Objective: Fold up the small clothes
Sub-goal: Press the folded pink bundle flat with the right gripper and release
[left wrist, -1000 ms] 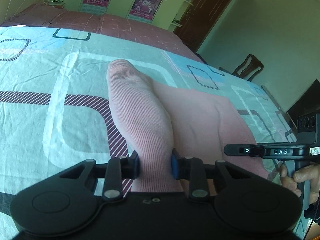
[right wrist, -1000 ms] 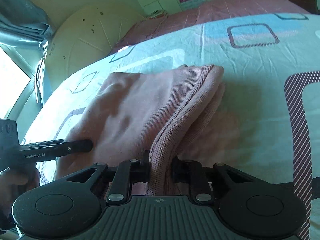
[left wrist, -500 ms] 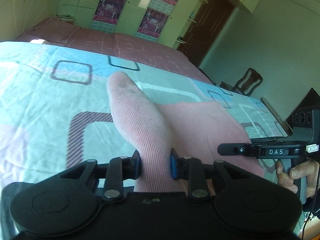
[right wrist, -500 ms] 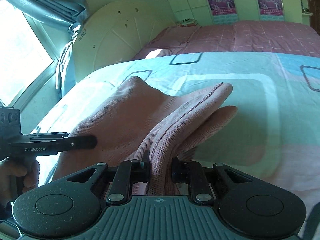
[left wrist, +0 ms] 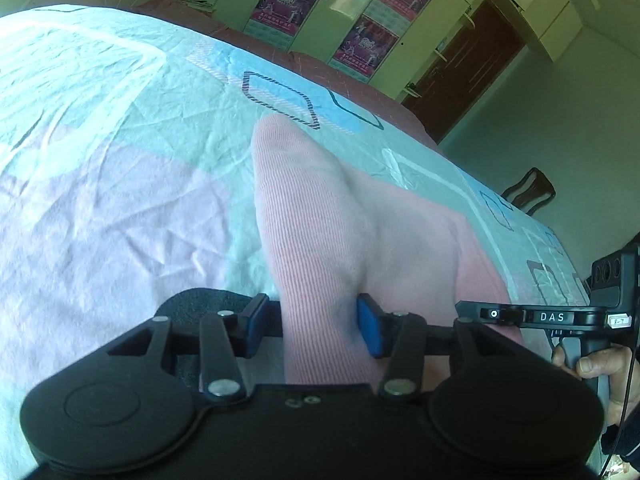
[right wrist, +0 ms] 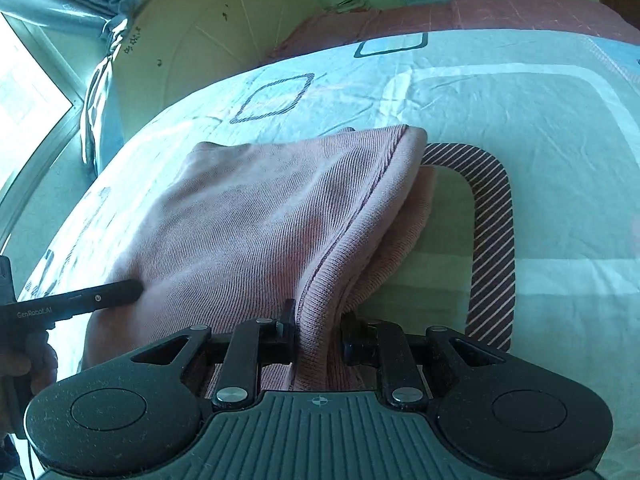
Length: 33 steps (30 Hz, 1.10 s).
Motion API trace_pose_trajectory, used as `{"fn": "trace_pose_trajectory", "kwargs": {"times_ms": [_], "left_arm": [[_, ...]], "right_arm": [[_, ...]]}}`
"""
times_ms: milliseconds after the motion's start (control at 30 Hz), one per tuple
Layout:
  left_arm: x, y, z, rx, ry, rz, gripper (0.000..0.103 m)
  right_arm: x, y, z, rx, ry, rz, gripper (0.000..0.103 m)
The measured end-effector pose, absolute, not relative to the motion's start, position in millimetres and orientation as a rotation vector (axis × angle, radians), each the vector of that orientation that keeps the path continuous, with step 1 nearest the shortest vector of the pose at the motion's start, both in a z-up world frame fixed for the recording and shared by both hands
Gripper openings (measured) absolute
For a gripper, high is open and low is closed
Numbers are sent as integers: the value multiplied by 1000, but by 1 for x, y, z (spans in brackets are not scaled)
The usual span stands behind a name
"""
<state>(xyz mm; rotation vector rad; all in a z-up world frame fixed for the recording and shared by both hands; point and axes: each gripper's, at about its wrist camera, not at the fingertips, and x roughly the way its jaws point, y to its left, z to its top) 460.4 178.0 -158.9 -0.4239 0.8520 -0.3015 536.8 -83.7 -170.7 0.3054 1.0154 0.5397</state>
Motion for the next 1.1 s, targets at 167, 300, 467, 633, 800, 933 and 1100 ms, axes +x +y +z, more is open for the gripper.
{"fn": "trace_pose_trajectory", "kwargs": {"times_ms": [167,300,467,633,800,933,1100], "left_arm": [[454,195,-136,-365,816,-225,68],[452,193,-106,-276,739,-273,39],[463,143,-115,-20,824,-358,36],[460,131,-125,46,827,-343,36],[429,137,-103,16,772,-365,29],[394,133,-107,-4,780,-341,30],[373,130,-123,-41,800,-277,29]], "right_arm": [[526,-100,-143,282,905,377,44],[525,-90,-116,174,798,439,21],[538,-51,-138,-100,906,434,4],[539,-63,-157,-130,920,343,4],[499,-84,-116,-43,810,413,4],[449,-70,-109,-134,798,544,4],[440,-65,-140,-280,866,439,4]]}}
